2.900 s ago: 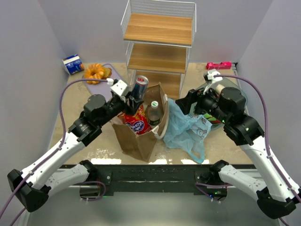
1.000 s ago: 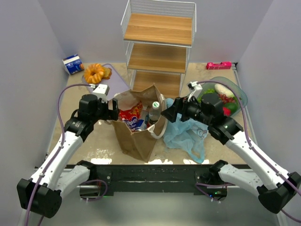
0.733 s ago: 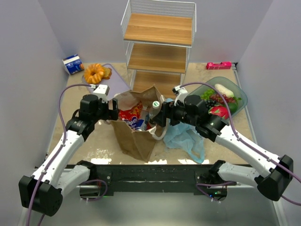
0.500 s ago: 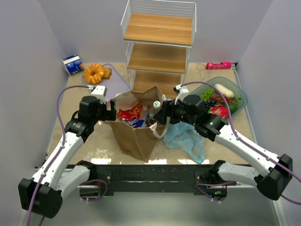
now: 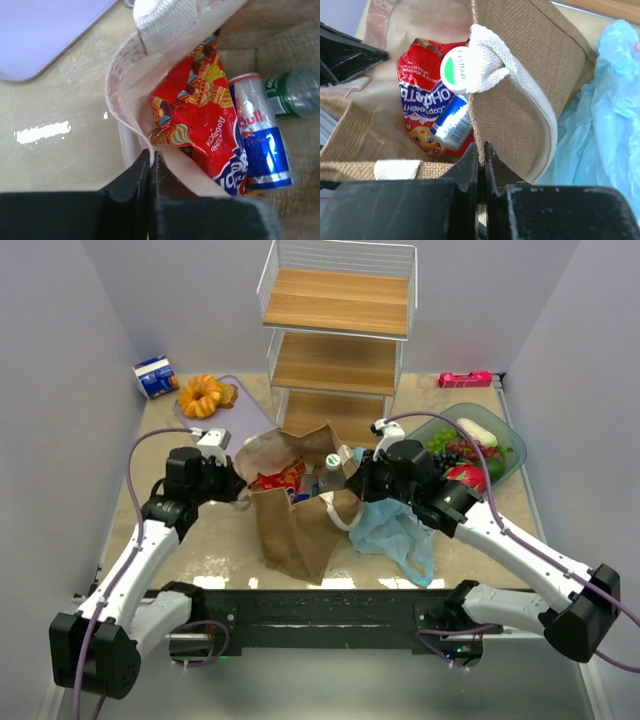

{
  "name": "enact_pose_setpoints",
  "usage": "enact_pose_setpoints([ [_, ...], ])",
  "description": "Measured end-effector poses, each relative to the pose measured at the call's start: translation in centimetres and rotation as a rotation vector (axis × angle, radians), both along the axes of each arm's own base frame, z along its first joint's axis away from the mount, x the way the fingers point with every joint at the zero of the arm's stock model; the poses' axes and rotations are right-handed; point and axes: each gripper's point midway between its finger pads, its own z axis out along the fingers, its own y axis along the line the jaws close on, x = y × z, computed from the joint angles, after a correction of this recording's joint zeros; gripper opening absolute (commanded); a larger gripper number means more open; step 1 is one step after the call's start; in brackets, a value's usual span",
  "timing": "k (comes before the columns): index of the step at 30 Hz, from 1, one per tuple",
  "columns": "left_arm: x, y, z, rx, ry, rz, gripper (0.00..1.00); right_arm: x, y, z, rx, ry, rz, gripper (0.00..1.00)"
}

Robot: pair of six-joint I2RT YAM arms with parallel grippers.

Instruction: Place the mixed food into the grocery bags and tie them

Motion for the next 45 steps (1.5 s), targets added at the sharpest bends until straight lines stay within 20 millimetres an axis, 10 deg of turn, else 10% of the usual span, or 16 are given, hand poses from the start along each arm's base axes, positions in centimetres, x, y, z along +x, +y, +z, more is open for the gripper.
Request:
enact_pose_setpoints([
  [14,0.6,-0.3,16.1,-0.052,-0.323,-0.006,0.00,-1.5,3.1,9.6,0.087,-0.121,0.137,0.00],
  [26,-0.4,12.6,12.3,0.372,-0.256,0.583,0.00,-5.6,19.5,4.7,0.020,-0.061,0.443,0.00],
  [38,-4.0,24.7,13.5,0.786,-0.185,1.080,0.00,-6.3,34.0,0.9,0.113,-0.061,0.633,0.00],
  [41,-5.4,27.5,13.5,0.804,-0.146,1.188,0.14,-5.9,36.1,0.4,0.157,-0.064,0.657,0.00],
  [45,-5.5,28.5,14.3,0.770,-0.176,1.237,0.68,-5.7,38.2,0.3,0.226,-0.065,0.686,0.17],
])
